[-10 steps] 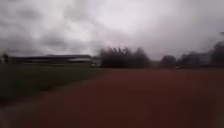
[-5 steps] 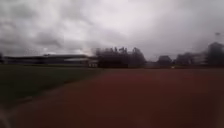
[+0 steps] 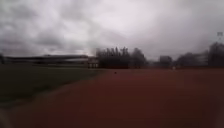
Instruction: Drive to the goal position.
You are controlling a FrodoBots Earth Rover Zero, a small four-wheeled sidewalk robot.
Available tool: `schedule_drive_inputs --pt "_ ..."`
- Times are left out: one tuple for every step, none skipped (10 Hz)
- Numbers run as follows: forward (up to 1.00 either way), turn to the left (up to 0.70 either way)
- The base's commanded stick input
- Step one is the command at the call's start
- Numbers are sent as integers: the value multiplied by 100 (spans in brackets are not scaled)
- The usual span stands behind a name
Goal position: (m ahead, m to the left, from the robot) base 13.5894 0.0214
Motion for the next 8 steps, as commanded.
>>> schedule_drive_inputs --pt "70 0" --pt "70 0" --pt "70 0" --pt "70 0" --pt "70 0" --pt "70 0" --pt "70 0" --pt "70 0"
